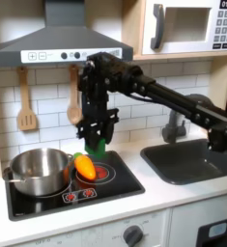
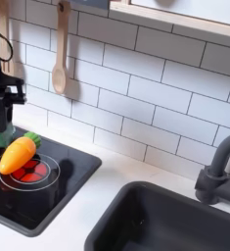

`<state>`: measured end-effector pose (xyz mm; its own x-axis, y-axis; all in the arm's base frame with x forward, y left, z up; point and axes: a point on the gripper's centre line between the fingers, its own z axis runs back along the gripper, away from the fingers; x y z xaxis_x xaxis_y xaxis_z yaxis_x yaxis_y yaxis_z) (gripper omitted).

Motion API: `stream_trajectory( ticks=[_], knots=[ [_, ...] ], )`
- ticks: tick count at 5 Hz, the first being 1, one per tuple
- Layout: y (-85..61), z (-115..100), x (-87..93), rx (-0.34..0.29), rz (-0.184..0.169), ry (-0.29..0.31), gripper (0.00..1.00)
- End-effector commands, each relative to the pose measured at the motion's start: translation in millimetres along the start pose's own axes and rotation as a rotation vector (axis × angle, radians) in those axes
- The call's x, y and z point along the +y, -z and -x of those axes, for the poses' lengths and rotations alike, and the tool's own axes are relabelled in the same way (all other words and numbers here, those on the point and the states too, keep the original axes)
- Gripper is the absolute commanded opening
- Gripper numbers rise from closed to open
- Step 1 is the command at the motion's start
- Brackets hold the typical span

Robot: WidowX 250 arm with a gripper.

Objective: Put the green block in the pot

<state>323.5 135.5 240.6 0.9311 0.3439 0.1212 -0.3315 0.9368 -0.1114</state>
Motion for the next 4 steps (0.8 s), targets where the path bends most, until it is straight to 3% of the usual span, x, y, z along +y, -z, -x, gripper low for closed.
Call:
stream_trajectory(
  ticks=[1, 4],
  knots=[
    [0.4, -10, 14.6, 0.004, -0.009, -0.027, 0.00],
    [-5.0, -29, 32.0, -0.005, -0.020, -0.079, 0.00]
  ],
)
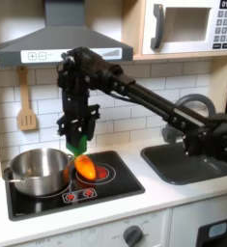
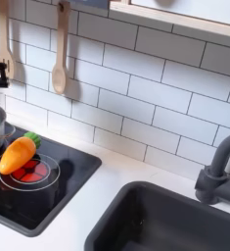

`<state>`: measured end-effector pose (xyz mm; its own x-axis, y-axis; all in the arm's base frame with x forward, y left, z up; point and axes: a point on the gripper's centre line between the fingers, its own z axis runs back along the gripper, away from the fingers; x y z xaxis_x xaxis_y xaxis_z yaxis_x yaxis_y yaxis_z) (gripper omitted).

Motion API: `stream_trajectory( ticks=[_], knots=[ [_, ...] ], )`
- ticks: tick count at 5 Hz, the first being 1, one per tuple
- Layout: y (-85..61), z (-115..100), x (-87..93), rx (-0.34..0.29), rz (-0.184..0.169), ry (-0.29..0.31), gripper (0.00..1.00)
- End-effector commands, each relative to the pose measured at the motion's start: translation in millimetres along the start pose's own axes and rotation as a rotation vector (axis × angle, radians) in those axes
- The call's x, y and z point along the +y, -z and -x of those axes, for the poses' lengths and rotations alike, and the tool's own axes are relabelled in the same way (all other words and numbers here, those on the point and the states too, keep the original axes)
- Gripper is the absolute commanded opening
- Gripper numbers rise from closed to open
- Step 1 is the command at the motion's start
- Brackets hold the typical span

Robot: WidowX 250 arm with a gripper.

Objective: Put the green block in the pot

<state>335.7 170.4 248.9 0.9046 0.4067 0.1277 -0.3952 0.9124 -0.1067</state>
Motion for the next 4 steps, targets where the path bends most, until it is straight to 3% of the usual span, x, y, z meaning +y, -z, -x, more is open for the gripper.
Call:
stream_trajectory(
  ticks=[1, 2, 3, 4],
  knots=[
    [7.7, -13, 8.4, 0.013, -0.005, -0.031, 0.00],
    [13.4, -17, 10.5, 0.022, -0.006, -0.040, 0.00],
    [16.6, -21, 12.0, -0.083, -0.026, -0.109, 0.00],
    [22.7, -22, 23.8, -0.064, -0.006, -0.136, 0.00]
  ],
)
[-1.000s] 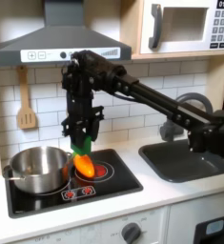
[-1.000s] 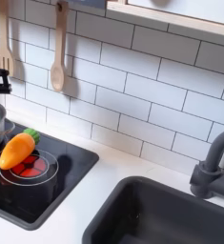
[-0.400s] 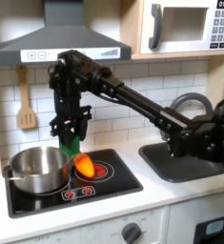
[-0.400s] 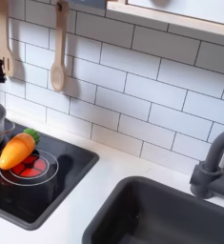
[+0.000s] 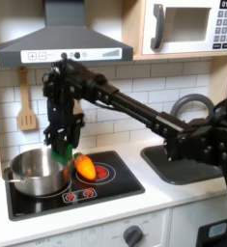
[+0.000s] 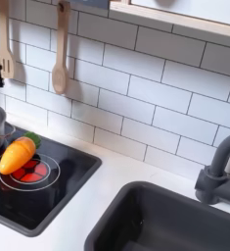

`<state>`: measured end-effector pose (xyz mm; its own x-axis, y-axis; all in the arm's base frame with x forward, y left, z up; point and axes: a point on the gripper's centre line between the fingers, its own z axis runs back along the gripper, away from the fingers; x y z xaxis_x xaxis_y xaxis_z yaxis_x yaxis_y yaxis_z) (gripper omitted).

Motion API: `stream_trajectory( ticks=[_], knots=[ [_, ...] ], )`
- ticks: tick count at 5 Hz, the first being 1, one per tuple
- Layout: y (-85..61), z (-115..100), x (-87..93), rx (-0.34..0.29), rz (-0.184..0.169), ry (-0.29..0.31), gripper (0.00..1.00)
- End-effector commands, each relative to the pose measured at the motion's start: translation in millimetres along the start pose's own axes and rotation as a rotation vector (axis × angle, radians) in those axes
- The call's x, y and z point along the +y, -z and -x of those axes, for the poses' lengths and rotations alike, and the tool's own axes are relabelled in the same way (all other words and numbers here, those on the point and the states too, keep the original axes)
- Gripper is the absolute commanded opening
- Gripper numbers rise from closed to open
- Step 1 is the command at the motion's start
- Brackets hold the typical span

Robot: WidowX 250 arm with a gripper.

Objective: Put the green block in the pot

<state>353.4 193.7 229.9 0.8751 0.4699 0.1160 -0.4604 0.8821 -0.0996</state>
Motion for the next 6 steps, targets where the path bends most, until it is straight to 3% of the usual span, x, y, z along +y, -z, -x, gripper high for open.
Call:
stream_trajectory(
  ticks=[1, 3, 6],
  knots=[
    [8.2, -2, 10.1, -0.120, -0.013, -0.098, 0.00],
    [5.5, -1, 18.7, -0.154, -0.006, -0.147, 0.00],
    [9.6, -7, 18.1, -0.140, -0.004, -0.154, 0.00]
  ],
)
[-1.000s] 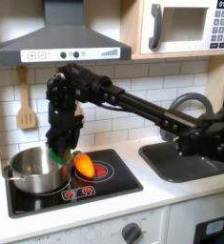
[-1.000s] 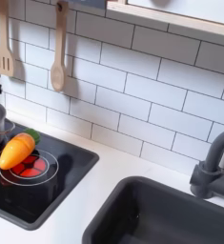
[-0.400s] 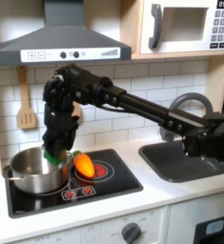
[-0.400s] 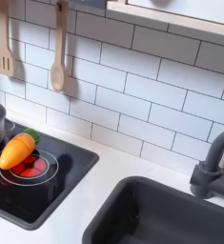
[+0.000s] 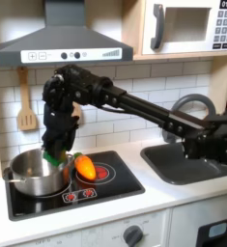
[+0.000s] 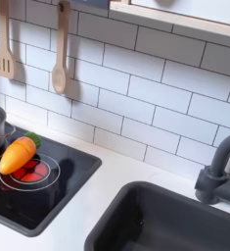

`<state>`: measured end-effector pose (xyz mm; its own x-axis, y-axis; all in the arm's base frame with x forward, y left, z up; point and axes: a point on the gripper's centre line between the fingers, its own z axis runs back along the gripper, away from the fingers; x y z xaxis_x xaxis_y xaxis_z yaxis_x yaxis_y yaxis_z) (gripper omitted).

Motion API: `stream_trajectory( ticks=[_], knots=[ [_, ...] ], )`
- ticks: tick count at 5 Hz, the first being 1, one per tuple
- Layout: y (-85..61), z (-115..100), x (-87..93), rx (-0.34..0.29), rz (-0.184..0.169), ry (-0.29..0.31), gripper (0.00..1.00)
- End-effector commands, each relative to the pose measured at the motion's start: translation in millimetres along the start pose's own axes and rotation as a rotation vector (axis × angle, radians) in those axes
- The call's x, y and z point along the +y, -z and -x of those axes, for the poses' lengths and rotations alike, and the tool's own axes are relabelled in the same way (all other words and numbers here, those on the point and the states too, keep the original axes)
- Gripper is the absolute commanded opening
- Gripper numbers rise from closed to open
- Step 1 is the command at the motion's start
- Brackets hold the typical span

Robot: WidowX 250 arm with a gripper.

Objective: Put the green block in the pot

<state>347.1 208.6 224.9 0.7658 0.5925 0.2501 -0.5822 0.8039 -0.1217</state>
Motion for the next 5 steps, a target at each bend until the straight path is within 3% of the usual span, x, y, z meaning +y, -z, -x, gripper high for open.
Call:
stream_trajectory(
  ticks=[1, 4, 5],
  knots=[
    [15.1, -10.6, 5.0, 0.020, -0.011, -0.021, 0.00],
    [23.5, -19.2, 9.5, 0.035, -0.021, -0.040, 0.00],
    [19.7, -15.6, 9.8, 0.044, -0.040, -0.037, 1.00]
  ],
)
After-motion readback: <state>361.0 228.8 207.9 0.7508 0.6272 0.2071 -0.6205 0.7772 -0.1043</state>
